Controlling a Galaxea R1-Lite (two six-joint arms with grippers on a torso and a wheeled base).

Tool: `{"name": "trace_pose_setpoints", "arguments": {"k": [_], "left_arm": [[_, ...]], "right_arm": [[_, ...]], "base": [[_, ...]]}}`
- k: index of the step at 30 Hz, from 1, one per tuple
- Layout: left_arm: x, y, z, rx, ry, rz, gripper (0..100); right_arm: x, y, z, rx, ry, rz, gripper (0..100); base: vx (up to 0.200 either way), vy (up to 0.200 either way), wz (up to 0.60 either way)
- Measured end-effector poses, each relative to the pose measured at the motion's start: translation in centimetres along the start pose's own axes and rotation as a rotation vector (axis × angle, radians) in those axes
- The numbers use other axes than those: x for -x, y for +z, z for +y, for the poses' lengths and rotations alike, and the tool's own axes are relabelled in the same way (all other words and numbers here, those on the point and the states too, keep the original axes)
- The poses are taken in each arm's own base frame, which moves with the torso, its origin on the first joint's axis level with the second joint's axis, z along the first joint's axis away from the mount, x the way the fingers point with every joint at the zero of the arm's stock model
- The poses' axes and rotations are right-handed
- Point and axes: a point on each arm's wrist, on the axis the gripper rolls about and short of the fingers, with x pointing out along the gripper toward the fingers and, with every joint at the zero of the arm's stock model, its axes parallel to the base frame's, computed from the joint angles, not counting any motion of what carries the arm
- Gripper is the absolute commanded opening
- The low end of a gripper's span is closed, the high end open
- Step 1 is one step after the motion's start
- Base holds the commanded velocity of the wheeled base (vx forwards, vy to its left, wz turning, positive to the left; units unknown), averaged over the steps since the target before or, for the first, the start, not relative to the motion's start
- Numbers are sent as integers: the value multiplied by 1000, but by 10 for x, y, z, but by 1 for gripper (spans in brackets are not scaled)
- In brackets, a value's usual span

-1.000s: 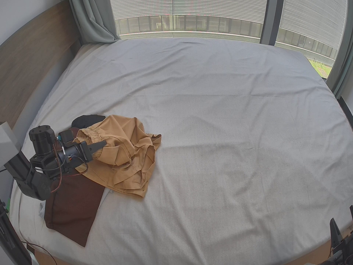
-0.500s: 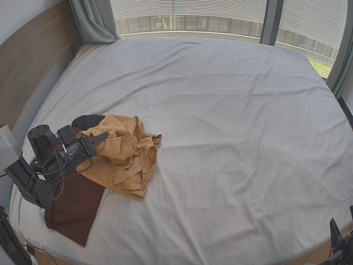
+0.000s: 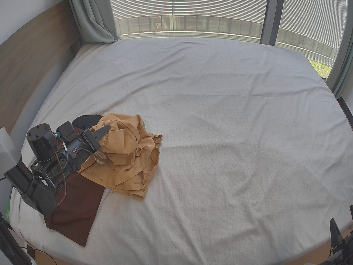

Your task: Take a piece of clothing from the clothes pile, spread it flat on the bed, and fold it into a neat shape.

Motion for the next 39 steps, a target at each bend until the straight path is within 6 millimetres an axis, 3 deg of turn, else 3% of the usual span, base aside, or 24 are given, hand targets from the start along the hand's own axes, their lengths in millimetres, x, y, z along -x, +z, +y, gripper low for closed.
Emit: {"name": "trace_pose_setpoints", "arguments": {"k": [15, 39], "left_arm": [[-8, -20, -45, 116, 26, -102, 0], [1, -30, -121, 239, -78, -91, 0]], "right_arm": [[0, 0, 0, 0, -1, 0, 100], [0, 0, 0, -1, 0, 0, 100]], "base": [[0, 0, 0], [0, 0, 0]]}}
